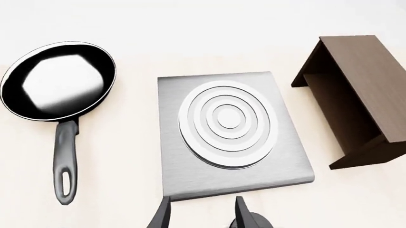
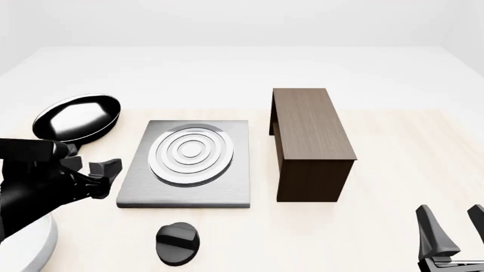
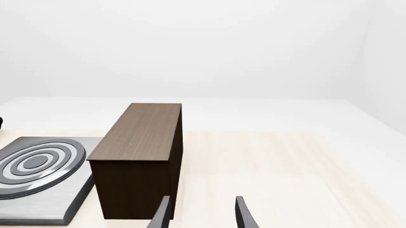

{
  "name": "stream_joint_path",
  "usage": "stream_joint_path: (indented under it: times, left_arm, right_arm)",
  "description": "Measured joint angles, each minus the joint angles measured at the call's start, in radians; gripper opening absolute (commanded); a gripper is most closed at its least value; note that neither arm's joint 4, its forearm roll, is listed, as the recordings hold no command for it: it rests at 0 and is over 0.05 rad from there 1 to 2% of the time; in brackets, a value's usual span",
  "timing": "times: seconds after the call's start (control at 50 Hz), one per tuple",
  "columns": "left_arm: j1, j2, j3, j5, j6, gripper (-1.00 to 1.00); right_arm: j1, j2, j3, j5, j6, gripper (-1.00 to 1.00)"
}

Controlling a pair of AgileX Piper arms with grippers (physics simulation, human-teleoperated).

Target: Turn on the stove.

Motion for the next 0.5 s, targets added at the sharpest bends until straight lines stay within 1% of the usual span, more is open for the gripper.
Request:
stream_joint_path:
  times: [0.14,0.5]
  left_arm:
    - [0.041,0.011,-0.056,0.007,0.005,1.00]
    - [0.124,0.059,-0.128,-0.010,0.026,1.00]
  right_arm:
    - [0.000,0.000,0.000,0.000,0.000,1.00]
    - [0.000,0.000,0.000,0.000,0.000,1.00]
